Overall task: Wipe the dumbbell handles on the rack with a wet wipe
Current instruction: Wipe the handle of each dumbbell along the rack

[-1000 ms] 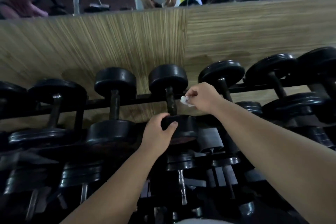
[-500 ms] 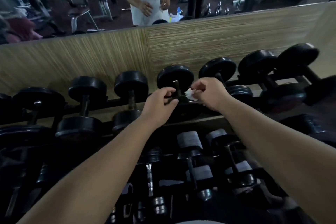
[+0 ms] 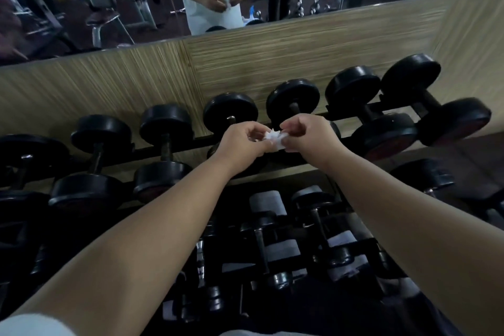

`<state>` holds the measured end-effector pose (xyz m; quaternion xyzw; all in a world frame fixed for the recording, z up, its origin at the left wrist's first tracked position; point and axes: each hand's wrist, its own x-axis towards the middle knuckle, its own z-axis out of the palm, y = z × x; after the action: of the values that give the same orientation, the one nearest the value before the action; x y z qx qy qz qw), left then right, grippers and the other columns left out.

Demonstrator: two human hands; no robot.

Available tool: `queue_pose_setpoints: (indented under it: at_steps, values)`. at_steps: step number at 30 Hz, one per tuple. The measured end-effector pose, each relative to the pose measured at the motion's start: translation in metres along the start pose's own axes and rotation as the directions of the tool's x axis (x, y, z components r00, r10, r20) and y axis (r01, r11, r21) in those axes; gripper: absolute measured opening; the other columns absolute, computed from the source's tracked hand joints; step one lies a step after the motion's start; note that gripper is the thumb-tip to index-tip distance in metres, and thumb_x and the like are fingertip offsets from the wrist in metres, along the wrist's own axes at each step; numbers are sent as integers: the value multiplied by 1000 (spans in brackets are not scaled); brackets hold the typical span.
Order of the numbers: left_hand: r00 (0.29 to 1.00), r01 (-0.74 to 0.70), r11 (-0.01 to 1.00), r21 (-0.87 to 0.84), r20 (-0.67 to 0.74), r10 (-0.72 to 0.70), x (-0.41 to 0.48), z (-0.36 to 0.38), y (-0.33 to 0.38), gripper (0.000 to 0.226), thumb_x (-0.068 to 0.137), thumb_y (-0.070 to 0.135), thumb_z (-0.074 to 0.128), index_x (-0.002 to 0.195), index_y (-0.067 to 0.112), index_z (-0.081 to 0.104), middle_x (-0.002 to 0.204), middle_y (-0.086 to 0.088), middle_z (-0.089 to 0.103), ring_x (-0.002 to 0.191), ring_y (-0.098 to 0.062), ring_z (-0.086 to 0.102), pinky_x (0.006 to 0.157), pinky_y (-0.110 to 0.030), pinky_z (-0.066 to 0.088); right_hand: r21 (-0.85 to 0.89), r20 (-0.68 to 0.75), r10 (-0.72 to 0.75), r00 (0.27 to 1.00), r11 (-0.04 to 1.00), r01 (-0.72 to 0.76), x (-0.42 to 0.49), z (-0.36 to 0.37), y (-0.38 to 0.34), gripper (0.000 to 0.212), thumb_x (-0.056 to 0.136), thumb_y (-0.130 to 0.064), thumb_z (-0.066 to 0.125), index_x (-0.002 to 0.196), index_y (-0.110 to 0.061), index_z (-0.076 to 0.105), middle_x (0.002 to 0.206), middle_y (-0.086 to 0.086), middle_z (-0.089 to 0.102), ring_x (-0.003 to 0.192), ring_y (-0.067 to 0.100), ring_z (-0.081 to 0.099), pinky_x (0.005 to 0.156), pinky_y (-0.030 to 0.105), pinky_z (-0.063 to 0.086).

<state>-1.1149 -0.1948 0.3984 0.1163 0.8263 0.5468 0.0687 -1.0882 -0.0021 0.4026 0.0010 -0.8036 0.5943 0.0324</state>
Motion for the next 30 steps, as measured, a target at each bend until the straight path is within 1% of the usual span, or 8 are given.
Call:
queue_pose_setpoints:
  at_steps: [5, 8, 14, 17, 20, 23, 27, 30]
  values:
    - [999, -22, 999, 38, -35, 23, 11, 1, -9, 16, 82, 25, 87, 90, 31, 75, 94, -5, 77, 77, -14, 70, 83, -50, 63, 53, 49, 33, 998, 998, -35, 6, 7, 3, 31, 80, -6, 79, 109, -6, 67, 101, 11, 73, 96, 25, 72, 82, 42, 62]
    - [997, -15, 999, 52, -74, 19, 23, -7, -15, 15, 83, 21, 85, 90, 31, 76, 92, -3, 77, 81, -16, 73, 84, -44, 64, 28, 43, 44, 998, 999, -45, 21, 11, 10, 28, 80, -6, 79, 106, -12, 69, 100, 6, 73, 94, 21, 72, 83, 44, 62]
    - [975, 49, 994, 93, -222, -28, 63, -62, -49, 14, 86, 15, 82, 91, 25, 74, 87, 14, 71, 72, 5, 64, 70, -15, 50, -107, -12, 144, 989, 984, -145, 57, 34, 26, 16, 87, -18, 74, 102, -19, 70, 95, -1, 72, 91, 16, 69, 84, 36, 59]
    - [969, 108, 966, 233, -242, -50, 87, -87, -70, 16, 85, 21, 81, 88, 33, 71, 95, 6, 73, 79, -4, 64, 69, -16, 47, -205, 12, 197, 980, 960, -190, 71, 55, 36, 15, 88, -29, 73, 98, -19, 68, 90, -7, 70, 85, 11, 66, 72, 26, 50]
    - [981, 113, 931, 346, -190, -48, 107, -97, -92, 12, 88, 21, 77, 94, 31, 72, 102, 7, 74, 92, -7, 67, 75, -16, 46, -304, 36, 199, 979, 936, -179, 79, 76, 48, 23, 88, -42, 69, 98, -22, 66, 96, -10, 68, 92, 9, 63, 77, 26, 48]
    - [993, 59, 896, 440, -113, -10, 124, -94, -109, 13, 89, 18, 74, 100, 25, 75, 107, 9, 73, 102, -8, 67, 85, -19, 47, -284, -42, 234, 971, 929, -236, 80, 91, 51, 27, 90, -44, 68, 106, -22, 66, 102, -9, 67, 96, 8, 62, 80, 26, 50]
    - [988, 64, 879, 473, -153, 10, 142, -85, -124, 17, 87, 19, 78, 95, 24, 64, 87, 8, 66, 86, -13, 66, 77, -28, 54, -250, -121, 236, 964, 933, -259, 79, 97, 54, 19, 91, -40, 68, 102, -24, 66, 95, -11, 66, 89, 4, 61, 68, 18, 46]
    - [988, 12, 824, 567, -134, 78, 150, -80, -128, 15, 91, 25, 76, 95, 17, 65, 91, 3, 66, 85, -13, 61, 76, -32, 50, -234, -123, 239, 963, 936, -262, 77, 96, 55, 19, 91, -41, 68, 102, -26, 65, 96, -11, 67, 91, 5, 63, 79, 25, 53]
